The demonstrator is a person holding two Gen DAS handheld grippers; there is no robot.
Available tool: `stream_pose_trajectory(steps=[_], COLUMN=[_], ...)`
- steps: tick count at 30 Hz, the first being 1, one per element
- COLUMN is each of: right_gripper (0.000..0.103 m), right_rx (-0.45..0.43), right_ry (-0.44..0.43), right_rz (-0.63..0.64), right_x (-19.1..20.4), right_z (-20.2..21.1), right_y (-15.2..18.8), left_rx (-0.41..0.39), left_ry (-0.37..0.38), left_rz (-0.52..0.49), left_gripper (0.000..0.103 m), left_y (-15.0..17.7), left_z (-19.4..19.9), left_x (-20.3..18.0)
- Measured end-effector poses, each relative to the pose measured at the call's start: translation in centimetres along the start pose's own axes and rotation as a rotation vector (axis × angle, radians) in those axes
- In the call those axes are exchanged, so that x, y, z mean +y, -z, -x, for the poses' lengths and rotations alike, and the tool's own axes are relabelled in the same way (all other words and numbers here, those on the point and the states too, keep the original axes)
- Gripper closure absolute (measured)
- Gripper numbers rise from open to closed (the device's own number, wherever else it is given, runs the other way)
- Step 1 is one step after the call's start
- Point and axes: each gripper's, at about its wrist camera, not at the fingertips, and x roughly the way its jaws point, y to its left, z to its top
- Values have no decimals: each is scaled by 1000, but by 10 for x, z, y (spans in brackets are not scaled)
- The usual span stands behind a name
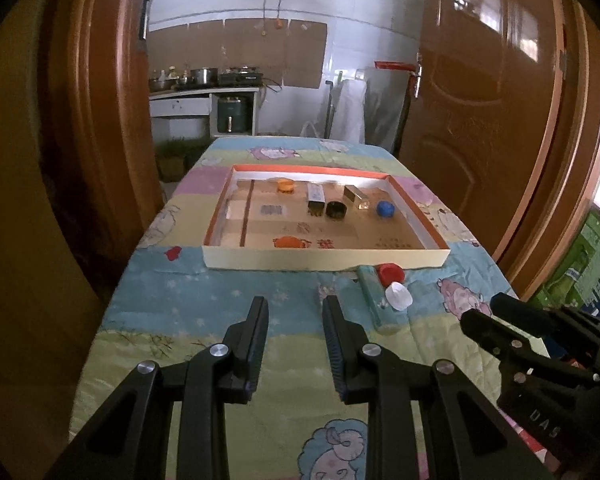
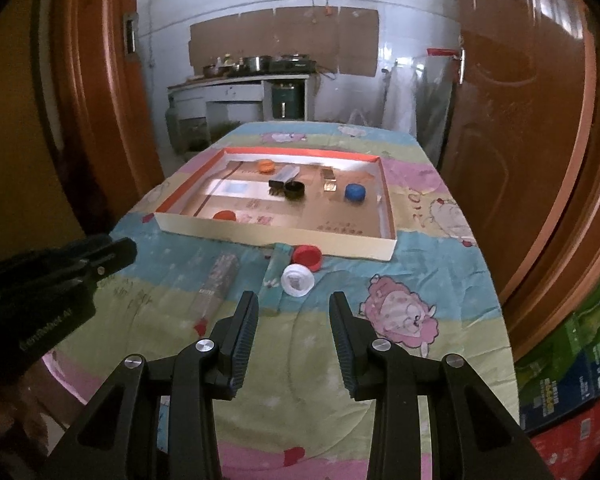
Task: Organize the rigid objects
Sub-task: 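Move both tools back toward the glitter tube and caps on the tablecloth, then grasp the glitter GLOSS tube with the left tool while the right tool reaches the white cap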
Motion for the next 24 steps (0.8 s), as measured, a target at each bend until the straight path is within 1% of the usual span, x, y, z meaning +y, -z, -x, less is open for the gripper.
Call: stream_pose_trajectory(steps=[6, 10, 18, 24], right_gripper=[65, 65, 65, 65], right_rx=[21, 36, 68, 82], right_ry=[-6, -8, -11, -15], right_rz=[-13, -31, -61, -78], right_x=[-4, -12, -25, -33], right_z=[-10, -17, -30, -39], right_y=[7, 11, 17, 19], left_rx=[41, 75, 151, 170], left_ry=[36, 45, 31, 12], left_rz=[-15, -30, -54, -50], left_gripper=[75, 75, 75, 75], left_y=[7, 10, 13, 11], left_z=[-19, -37, -79, -95], left_x=[-11, -21, -33, -34])
